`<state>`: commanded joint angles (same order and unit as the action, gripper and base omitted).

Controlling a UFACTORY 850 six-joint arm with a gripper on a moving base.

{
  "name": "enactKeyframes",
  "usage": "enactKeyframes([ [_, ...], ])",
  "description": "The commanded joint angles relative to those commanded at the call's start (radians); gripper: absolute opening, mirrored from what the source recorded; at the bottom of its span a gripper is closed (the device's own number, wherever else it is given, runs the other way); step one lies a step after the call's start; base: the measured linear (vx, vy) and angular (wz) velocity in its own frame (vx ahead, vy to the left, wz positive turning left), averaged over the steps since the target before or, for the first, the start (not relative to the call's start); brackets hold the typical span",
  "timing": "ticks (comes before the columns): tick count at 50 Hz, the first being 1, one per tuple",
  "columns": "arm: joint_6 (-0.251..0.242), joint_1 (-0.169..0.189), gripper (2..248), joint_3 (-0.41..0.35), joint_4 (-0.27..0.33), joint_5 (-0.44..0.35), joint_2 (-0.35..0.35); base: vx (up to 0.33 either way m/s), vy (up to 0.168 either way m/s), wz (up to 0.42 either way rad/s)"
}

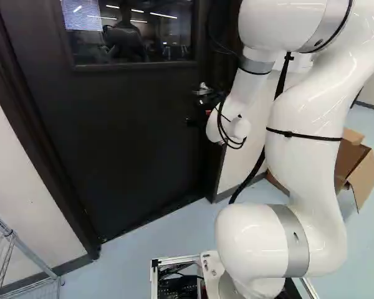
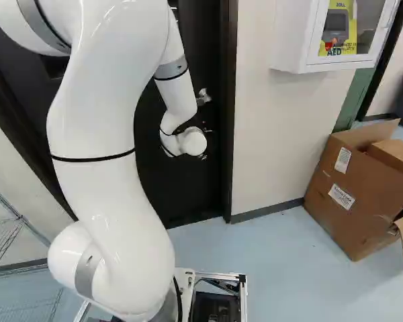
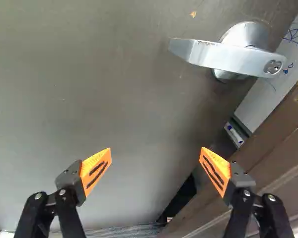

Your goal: Open the door and move inside

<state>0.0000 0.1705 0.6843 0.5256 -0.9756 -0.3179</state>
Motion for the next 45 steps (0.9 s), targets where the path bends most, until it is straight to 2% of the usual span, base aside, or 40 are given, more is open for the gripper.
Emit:
enactKeyframes([
  [23, 0.0, -0.044, 247, 0.037, -0.004, 0.0, -0.03, 0.0, 0.0, 0.0],
  [45, 0.0, -0.073, 247, 0.123, -0.012, 0.0, -0.098, 0.0, 0.0, 0.0],
])
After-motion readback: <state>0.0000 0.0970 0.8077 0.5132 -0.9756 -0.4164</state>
